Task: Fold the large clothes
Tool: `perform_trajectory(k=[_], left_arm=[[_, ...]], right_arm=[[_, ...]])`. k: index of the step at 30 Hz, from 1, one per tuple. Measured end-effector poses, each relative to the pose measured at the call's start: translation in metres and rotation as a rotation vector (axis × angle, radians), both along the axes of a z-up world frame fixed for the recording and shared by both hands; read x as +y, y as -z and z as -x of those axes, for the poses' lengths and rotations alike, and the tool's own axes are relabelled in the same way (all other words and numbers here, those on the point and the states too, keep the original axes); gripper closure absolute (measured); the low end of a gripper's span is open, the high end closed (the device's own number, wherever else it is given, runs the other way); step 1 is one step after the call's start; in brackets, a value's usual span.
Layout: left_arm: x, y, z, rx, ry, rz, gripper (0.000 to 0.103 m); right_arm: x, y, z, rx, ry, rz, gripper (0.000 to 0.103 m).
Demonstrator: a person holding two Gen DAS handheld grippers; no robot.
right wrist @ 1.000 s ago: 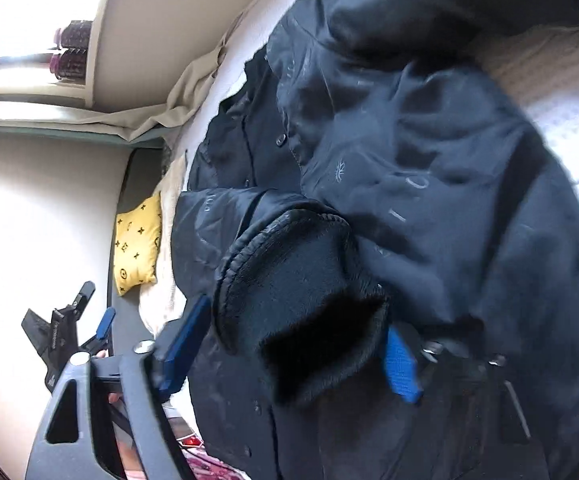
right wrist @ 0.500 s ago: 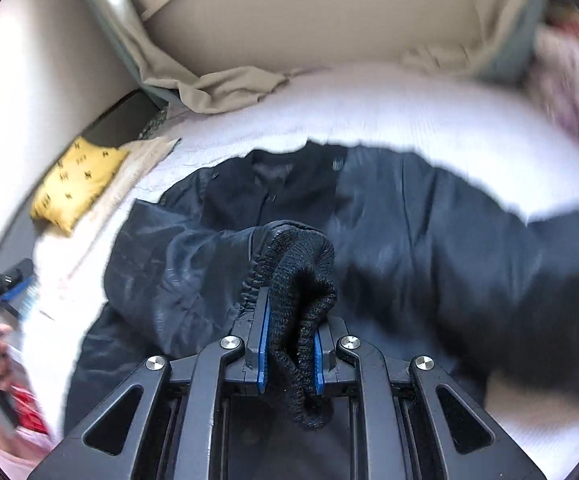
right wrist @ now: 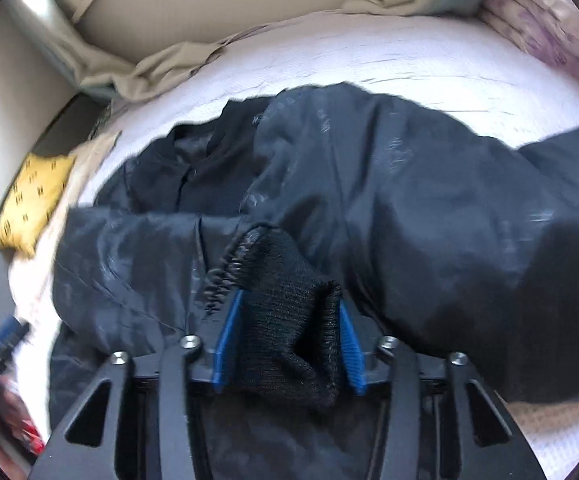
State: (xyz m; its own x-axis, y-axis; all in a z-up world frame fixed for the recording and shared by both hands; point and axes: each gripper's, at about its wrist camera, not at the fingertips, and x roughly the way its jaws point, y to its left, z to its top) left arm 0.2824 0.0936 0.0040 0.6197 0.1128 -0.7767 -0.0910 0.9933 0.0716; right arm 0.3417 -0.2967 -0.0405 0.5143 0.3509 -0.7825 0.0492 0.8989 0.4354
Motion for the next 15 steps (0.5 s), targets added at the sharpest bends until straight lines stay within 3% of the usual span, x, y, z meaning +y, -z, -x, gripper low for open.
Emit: perform_trajectory(k=[3,5,7,10,11,13,14,15], left_arm=[[0.006,-0.009,-0.012,-0.004,-0.003,-0.005,0.000],[0.007,-0.016,-0.023,-0.037,0.007,-0.043,0.000],[0.004,-0.014,-0.033,-0.046,0.039,-0.065,0.002],[0.006,0.002,-0.047,-0.021,0.066,-0.004,0.021],[0.007,0.009,-0.052,0.000,0.064,0.029,0.025],[0.007,0.024,-0.064,0.043,0.071,0.088,0.026],[0.007,0.030,-0.068,0.048,0.074,0.088,0.027],[0.007,0.036,-0.071,0.053,0.063,0.062,0.027]], right_arm=[[-0.009,-0.032,0.012,-0.071,0.049,0.076,0.043],[-0.007,-0.054,0.024,-0.151,0.074,0.161,0.040],[0.002,-0.065,0.034,-0.203,0.079,0.185,0.040],[0.025,-0.064,0.039,-0.220,0.025,0.210,0.040],[0.033,-0.060,0.038,-0.215,0.002,0.228,0.046],[0.045,-0.049,0.035,-0.196,-0.038,0.238,0.069],[0.049,-0.039,0.030,-0.163,-0.057,0.229,0.085],[0.050,-0.030,0.027,-0.139,-0.066,0.216,0.093]])
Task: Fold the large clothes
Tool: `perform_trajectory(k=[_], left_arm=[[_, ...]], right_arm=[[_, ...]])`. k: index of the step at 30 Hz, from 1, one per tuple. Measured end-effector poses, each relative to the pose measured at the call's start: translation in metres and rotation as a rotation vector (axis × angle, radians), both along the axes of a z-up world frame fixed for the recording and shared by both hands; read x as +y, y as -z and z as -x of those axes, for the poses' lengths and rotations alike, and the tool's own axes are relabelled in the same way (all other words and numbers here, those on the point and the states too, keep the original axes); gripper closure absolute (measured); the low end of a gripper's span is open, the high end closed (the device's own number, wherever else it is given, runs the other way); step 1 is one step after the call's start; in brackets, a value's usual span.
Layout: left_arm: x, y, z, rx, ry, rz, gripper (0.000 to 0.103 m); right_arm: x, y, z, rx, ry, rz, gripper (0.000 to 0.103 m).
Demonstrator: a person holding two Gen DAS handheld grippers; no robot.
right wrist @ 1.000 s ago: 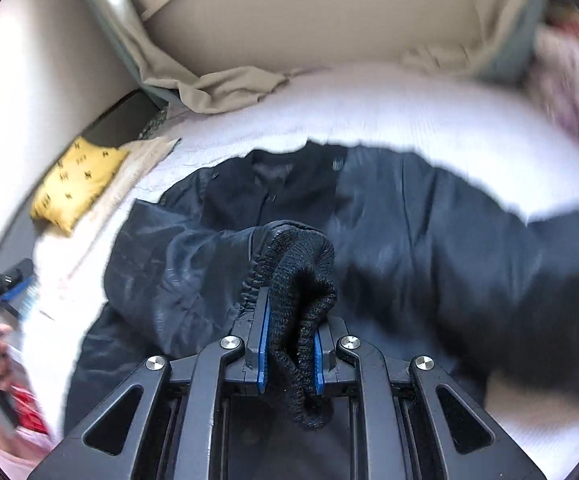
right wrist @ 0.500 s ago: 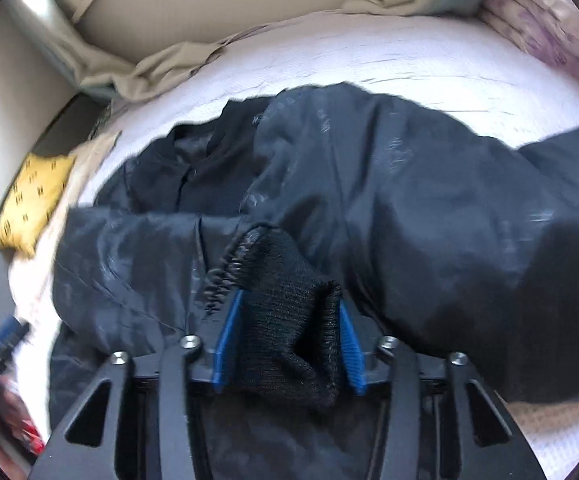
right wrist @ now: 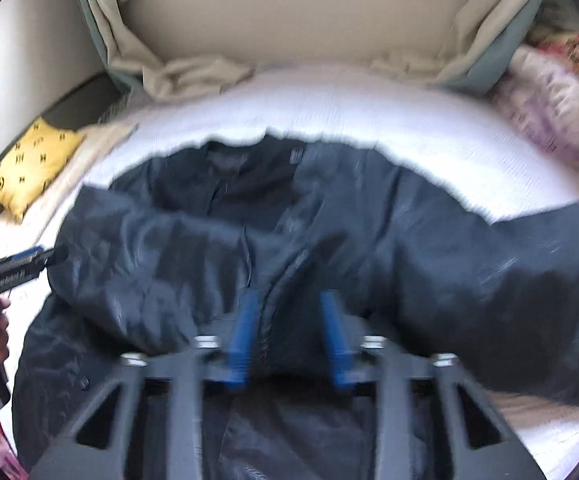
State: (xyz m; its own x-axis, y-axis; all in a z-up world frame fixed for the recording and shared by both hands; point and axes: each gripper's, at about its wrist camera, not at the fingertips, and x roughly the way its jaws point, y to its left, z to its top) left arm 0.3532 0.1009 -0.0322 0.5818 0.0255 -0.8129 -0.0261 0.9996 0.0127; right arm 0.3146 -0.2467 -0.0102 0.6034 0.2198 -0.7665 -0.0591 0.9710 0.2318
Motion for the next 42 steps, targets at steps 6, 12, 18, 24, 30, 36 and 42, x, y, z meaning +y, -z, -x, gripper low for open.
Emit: perform_trajectory(k=[6,12,18,24,30,36,42], left_arm=[[0.016,0.036,-0.011,0.067,-0.044,-0.042,0.018],[0.025,0.056,-0.015,0.086,-0.058,0.011,0.016],[0.030,0.067,-0.010,0.066,-0.077,0.039,0.012],[0.026,0.065,-0.010,0.055,-0.090,0.016,0.009],[0.019,0.040,-0.007,0.051,-0.120,-0.007,0.009],[0.006,-0.005,0.010,-0.058,-0.097,0.064,0.008],[-0.011,-0.049,0.047,-0.196,-0.019,0.084,0.000]], right_arm=[[0.005,0.041,-0.013,0.077,0.002,0.044,0.094],[0.005,0.063,-0.017,0.117,0.002,0.058,0.100],[0.004,0.073,-0.016,0.105,-0.007,0.055,0.102],[0.004,0.077,-0.014,0.087,0.003,0.050,0.103],[-0.014,0.056,-0.012,0.123,0.033,-0.087,0.090],[-0.027,0.014,0.000,0.028,0.082,-0.129,0.051],[-0.047,-0.013,0.025,-0.018,0.147,-0.178,0.043]])
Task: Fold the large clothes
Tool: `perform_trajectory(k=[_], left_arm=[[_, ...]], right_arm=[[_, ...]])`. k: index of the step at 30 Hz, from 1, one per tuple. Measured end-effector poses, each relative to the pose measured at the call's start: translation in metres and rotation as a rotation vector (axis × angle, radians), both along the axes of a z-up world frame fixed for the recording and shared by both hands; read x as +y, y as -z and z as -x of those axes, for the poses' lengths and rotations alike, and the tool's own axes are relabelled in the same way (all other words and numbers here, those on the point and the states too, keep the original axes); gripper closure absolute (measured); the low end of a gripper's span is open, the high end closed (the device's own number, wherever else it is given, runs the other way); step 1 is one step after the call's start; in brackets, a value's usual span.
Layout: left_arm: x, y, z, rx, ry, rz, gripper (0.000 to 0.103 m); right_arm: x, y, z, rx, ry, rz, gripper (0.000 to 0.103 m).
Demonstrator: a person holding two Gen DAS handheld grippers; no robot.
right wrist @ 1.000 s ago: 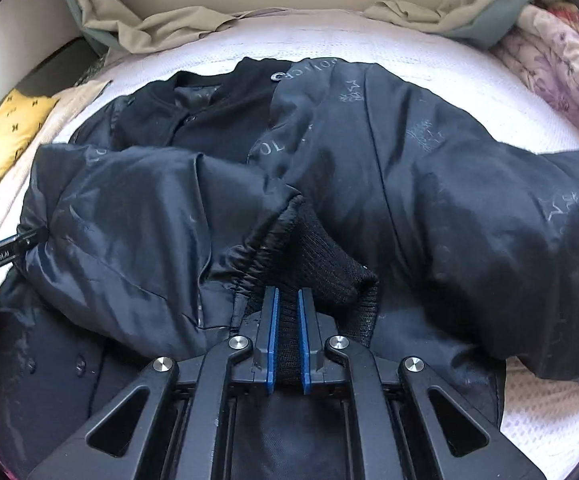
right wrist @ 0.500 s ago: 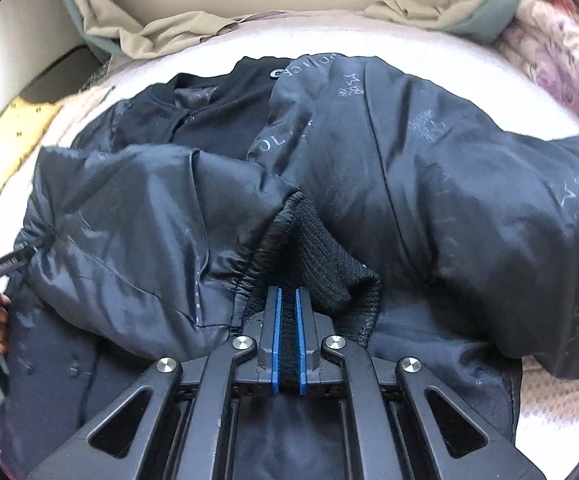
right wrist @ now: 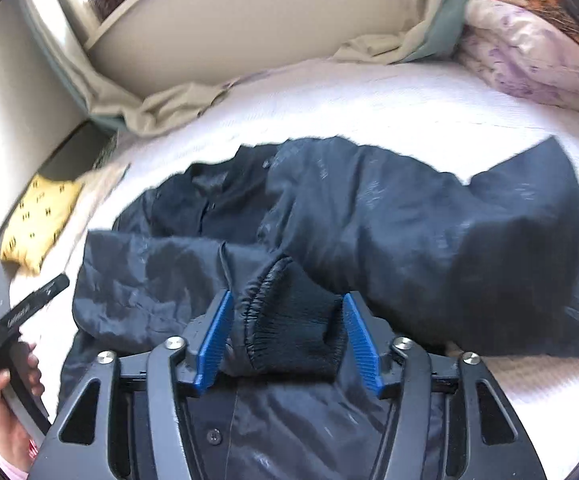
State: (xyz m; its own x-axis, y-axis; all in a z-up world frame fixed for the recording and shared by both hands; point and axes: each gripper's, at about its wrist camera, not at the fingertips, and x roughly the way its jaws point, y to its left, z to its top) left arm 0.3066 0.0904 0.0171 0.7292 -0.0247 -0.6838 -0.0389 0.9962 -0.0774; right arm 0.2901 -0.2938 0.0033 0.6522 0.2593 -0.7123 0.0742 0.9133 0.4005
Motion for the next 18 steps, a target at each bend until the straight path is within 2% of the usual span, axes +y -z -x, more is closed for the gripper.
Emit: perform_trajectory(k=[3,6,11,14,18], left_arm=[[-0.008,-0.020,0.024,-0.069,0.024,-0.005,0.000],[-0.011,-0.038,0.032,-0.094,0.056,0.028,0.000],[-0.006,-0.066,0.070,-0.187,0.080,0.078,0.000],[0.004,-0.070,0.093,-0.271,0.058,0.114,0.000],[0.005,-0.067,0.092,-0.246,0.026,0.061,0.000]], right_arm=[[-0.024,-0.009,0.013,-0.005,0.042,-0.071,0.042],[-0.055,-0.017,0.025,-0.012,0.107,-0.144,0.042],[-0.127,-0.026,0.056,-0.020,0.297,-0.253,0.039],[-0.179,-0.013,0.083,0.004,0.445,-0.372,0.038],[-0.234,0.028,0.118,0.078,0.644,-0.500,0.038]])
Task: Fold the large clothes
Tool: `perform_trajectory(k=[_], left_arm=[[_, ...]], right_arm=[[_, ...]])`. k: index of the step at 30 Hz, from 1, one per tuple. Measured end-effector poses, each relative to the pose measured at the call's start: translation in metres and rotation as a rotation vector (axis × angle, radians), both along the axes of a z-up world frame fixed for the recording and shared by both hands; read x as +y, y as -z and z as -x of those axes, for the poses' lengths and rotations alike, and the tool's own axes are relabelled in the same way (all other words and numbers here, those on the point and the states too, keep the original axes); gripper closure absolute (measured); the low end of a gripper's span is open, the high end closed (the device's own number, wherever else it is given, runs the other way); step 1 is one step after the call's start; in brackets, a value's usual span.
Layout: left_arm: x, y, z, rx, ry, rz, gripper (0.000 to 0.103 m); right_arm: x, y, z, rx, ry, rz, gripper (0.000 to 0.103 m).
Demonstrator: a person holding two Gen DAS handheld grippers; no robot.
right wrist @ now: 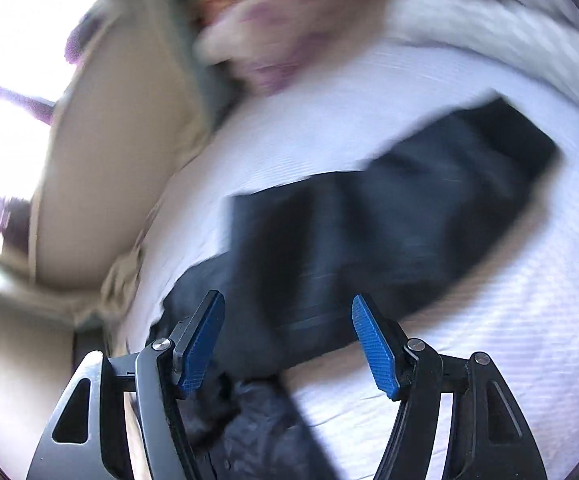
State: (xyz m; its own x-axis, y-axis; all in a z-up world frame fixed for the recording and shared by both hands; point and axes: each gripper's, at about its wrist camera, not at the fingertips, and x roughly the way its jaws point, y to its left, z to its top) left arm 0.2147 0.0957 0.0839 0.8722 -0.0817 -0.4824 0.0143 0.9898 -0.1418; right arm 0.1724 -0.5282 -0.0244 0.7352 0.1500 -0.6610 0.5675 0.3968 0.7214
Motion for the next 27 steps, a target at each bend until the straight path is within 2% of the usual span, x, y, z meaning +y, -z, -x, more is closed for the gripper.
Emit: perform_trajectory(k=[4,7,13,22,23,25,26,27], left_arm=[[0.006,0.007,-0.011,0.071,0.036,0.071,0.000],[0.005,0.015,-0.019,0.118,0.029,0.089,0.000],[-0.004,0.031,-0.025,0.160,0.038,0.061,0.000],[-0.005,0.045,-0.034,0.203,0.049,0.066,0.000],[-0.006,0.046,-0.034,0.206,0.049,0.064,0.000],[-0.006,0.048,-0.036,0.213,0.046,0.057,0.000],[-0.006,0.049,-0.036,0.215,0.043,0.055,0.000],[-0.005,0.049,-0.036,0.216,0.038,0.054,0.000]], right_arm=[[-0.029,0.044,0.021,0.072,0.119,-0.122,0.038],[-0.039,0.066,0.030,0.077,0.176,-0.193,0.038],[-0.052,0.084,0.025,0.027,0.224,-0.240,0.038],[-0.072,0.097,0.011,-0.053,0.290,-0.230,0.039],[-0.074,0.098,0.010,-0.061,0.288,-0.228,0.042],[-0.077,0.097,0.008,-0.061,0.277,-0.202,0.061],[-0.079,0.097,0.005,-0.045,0.261,-0.175,0.079],[-0.079,0.097,0.005,-0.037,0.253,-0.156,0.086]])
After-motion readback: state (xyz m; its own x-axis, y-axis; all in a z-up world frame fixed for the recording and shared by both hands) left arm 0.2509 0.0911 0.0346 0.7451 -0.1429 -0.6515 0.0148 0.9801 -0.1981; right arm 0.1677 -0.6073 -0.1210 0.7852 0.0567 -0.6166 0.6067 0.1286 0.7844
